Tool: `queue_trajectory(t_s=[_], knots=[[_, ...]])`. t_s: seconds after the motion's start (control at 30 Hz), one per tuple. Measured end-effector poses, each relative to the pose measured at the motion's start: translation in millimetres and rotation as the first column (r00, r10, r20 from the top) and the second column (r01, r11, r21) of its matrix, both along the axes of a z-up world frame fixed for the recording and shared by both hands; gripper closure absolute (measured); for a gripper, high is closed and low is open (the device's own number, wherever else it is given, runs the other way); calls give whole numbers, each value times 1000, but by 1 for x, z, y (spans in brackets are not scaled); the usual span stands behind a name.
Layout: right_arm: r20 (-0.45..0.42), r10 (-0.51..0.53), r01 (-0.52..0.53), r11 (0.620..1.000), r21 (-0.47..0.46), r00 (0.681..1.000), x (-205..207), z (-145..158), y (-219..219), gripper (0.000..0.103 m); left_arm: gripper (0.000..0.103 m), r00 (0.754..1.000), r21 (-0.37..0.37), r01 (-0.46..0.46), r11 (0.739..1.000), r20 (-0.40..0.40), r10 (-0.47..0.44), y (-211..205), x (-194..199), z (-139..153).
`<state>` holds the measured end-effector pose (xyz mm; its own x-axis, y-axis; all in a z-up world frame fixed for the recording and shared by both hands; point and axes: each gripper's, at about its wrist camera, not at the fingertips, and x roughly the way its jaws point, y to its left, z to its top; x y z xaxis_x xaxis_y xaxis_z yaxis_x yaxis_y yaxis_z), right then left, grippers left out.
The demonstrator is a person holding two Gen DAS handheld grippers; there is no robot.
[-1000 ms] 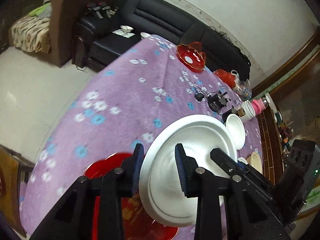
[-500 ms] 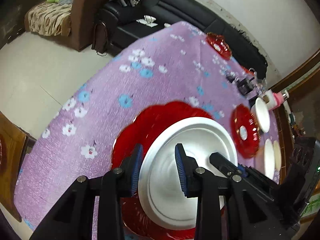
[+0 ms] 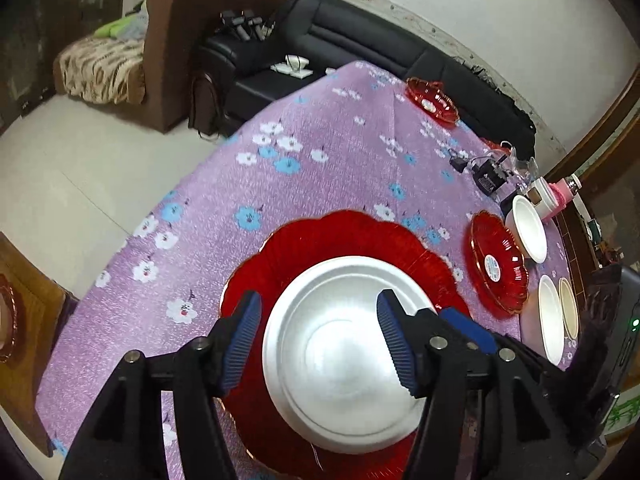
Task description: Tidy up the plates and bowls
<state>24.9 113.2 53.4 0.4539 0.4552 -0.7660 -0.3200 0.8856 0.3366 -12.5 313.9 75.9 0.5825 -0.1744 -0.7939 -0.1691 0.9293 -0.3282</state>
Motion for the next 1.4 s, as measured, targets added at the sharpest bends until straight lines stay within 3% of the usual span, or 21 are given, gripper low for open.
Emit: queue_trajectory(t_s=[0.17, 0.23, 0.3, 0.37, 0.4, 0.47, 0.63, 0.77, 0.87, 0.97, 1.07, 1.2, 1.3, 1.4], knots=[[135, -43, 42, 999, 7, 990, -26, 34, -22, 61, 25, 992, 132, -57, 990, 122, 41, -19, -25, 33], [232, -70, 75, 997, -11, 970, -45, 52, -32, 60, 23, 975, 172, -77, 982, 218, 38, -32, -45, 52], [334, -97, 113, 993, -30, 938, -64, 65, -41, 44, 21, 952, 188, -80, 979, 305, 19, -49, -68, 69], [447, -143, 181, 982, -44, 883, -91, 77, -54, 6, 20, 935, 208, -80, 975, 354, 1, -64, -84, 78], [481, -166, 209, 977, -38, 861, -100, 80, -62, 1, 20, 923, 231, -96, 968, 386, -1, -76, -94, 82], [522, -233, 265, 964, 14, 820, -115, 82, -83, 0, 20, 912, 258, -114, 959, 411, -2, -92, -104, 83], [377, -311, 318, 947, 47, 872, -105, 61, -127, 0, 20, 935, 294, -23, 955, 345, -84, -132, -111, 74], [327, -368, 370, 927, 60, 870, -112, 44, -156, 0, 20, 938, 373, 13, 928, 316, -140, -156, -112, 70], [313, -400, 398, 914, 74, 861, -116, 41, -171, 0, 20, 939, 362, 24, 932, 312, -146, -156, -116, 70], [353, -377, 369, 925, 93, 856, -108, 57, -170, 0, 20, 949, 321, 7, 947, 295, -108, -142, -133, 78], [460, -284, 270, 958, 99, 841, -95, 74, -155, 0, 20, 950, 356, -71, 932, 310, -46, -119, -168, 96], [546, -170, 159, 985, 67, 820, -83, 69, -126, 0, 20, 922, 401, -288, 870, 360, 140, -92, -215, 122], [493, -136, 116, 991, 72, 859, -74, 41, -120, 0, 20, 883, 358, -414, 837, 383, 273, -81, -242, 144], [400, -137, 120, 990, 69, 906, -64, 14, -123, 0, 20, 849, 306, -470, 828, 414, 329, -89, -269, 166]])
